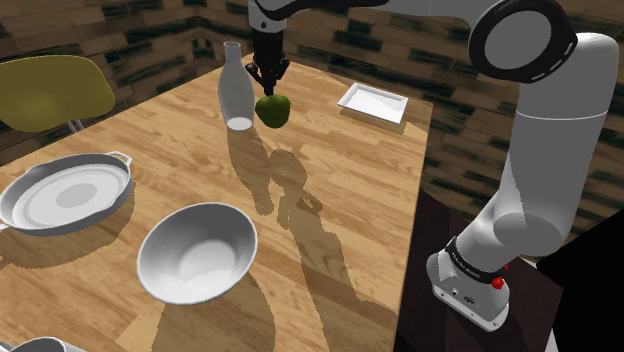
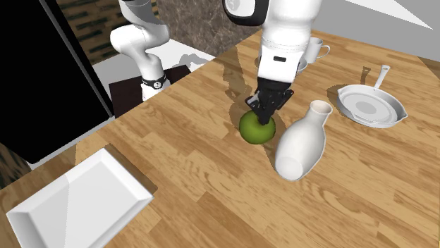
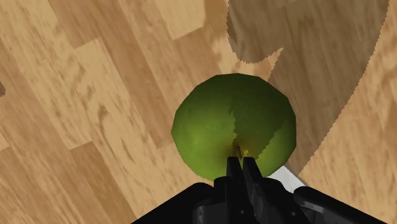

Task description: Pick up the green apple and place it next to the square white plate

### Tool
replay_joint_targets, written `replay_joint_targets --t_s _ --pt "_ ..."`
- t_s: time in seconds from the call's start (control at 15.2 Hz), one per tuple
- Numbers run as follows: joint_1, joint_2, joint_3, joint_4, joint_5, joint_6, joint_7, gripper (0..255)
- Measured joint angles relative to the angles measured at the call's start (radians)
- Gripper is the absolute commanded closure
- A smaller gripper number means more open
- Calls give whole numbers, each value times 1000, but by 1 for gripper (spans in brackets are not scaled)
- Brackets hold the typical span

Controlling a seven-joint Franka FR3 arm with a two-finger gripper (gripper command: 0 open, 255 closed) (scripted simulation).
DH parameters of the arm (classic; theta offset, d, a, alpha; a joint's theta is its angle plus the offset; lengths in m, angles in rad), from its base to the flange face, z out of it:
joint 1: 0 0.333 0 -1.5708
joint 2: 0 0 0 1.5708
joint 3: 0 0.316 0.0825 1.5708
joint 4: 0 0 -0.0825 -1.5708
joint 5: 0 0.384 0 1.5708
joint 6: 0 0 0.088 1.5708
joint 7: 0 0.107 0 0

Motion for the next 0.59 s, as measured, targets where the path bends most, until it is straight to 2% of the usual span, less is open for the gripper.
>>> replay_joint_targets --t_s 0.59 --pt "12 17 1 152 -2 -134 -7 255"
